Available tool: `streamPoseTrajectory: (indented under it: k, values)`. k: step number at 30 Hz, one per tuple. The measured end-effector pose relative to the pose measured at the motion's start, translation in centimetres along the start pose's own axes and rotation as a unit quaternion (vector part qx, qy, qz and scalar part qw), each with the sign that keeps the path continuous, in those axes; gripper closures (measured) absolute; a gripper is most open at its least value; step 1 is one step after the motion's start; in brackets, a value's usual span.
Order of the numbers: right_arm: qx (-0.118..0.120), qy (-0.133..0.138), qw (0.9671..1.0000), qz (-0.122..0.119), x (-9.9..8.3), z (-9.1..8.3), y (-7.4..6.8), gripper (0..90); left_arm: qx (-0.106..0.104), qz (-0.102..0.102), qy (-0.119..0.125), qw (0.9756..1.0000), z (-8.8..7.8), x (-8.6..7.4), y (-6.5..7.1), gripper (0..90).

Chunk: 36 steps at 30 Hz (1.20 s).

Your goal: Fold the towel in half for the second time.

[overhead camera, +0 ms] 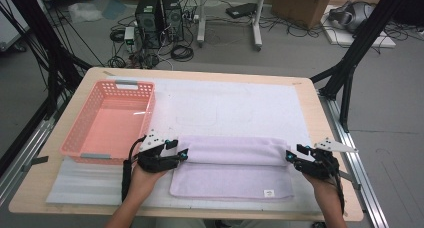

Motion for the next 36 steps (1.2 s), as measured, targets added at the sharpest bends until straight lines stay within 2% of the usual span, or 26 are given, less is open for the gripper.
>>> streamPoseTrajectory:
  k: [3, 5, 6, 7, 8, 9, 11, 13, 16, 20, 22, 25, 30, 36]
  values:
    - [0.008, -0.005, 0.9999, 0.008, 0.8, 1.1, 0.6, 43.7, -0.007, -0.009, -0.008, 0.9999, 0.8, 0.4, -0.3, 45.0]
    - [0.016, -0.018, 0.9996, 0.015, 0.9, 2.0, 0.9, 48.9, -0.014, -0.017, -0.021, 0.9995, 1.2, 0.1, -0.5, 49.8]
    - [0.023, -0.026, 0.9992, 0.02, 0.8, 2.3, 0.9, 58.1, -0.011, -0.014, -0.027, 0.9995, 1.2, -0.2, -0.5, 54.4]
    - [0.034, -0.035, 0.9987, 0.014, 0.6, 2.6, 0.8, 68.7, -0.01, -0.009, -0.033, 0.9994, 1.2, -0.5, -0.5, 62.8]
    - [0.045, -0.04, 0.9981, 0.011, 0.3, 2.7, 0.6, 81.7, -0.012, -0.006, -0.038, 0.9992, 1.1, -0.6, -0.4, 77.9]
    - [0.048, -0.04, 0.998, 0.002, 0.1, 2.7, 0.6, 82.7, -0.015, -0.004, -0.041, 0.999, 1.0, -0.8, -0.5, 81.0]
    - [0.042, -0.041, 0.9982, -0.013, -0.5, 2.5, 0.3, 84.0, -0.017, -0.008, -0.032, 0.9993, 0.6, -0.8, -0.5, 83.9]
    - [0.039, -0.032, 0.9986, -0.013, -0.9, 1.8, 0.1, 84.4, -0.023, -0.013, -0.022, 0.9994, 0.2, -0.9, -0.3, 84.1]
    - [0.039, -0.027, 0.9988, -0.014, -1.4, 0.8, -0.5, 84.3, -0.032, -0.005, -0.02, 0.9993, -0.3, -1.1, 0.2, 84.0]
    - [0.036, -0.024, 0.9989, -0.02, -2.0, -0.1, -0.8, 84.2, -0.036, -0.005, -0.014, 0.9992, -0.8, -1.4, 0.4, 84.0]
    - [0.036, -0.02, 0.999, -0.015, -2.2, -0.5, -1.0, 84.2, -0.036, -0.011, -0.011, 0.9992, -1.2, -1.7, 0.5, 83.6]
    - [0.033, -0.019, 0.999, -0.023, -2.5, -1.0, -1.6, 84.2, -0.036, -0.014, -0.007, 0.9992, -1.8, -2.3, 0.7, 83.5]
    - [0.027, -0.012, 0.9993, -0.021, -3.1, -2.0, -2.6, 84.2, -0.037, -0.009, 0.006, 0.9992, -2.3, -3.1, 1.5, 83.5]
    - [0.022, -0.008, 0.9995, -0.019, -4.2, -3.5, -3.6, 84.2, -0.041, -0.002, 0.006, 0.9991, -3.3, -4.1, 2.5, 83.5]
Point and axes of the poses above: each handheld gripper's, and its own axes: z roughly forward along the jaws, x roughly out of its top, y roughly to its right, the point moved 5 cm from there along z, roughly forward along the jaws, and after that the axes turned 7 degrees about -z, right-handed, at the moved point
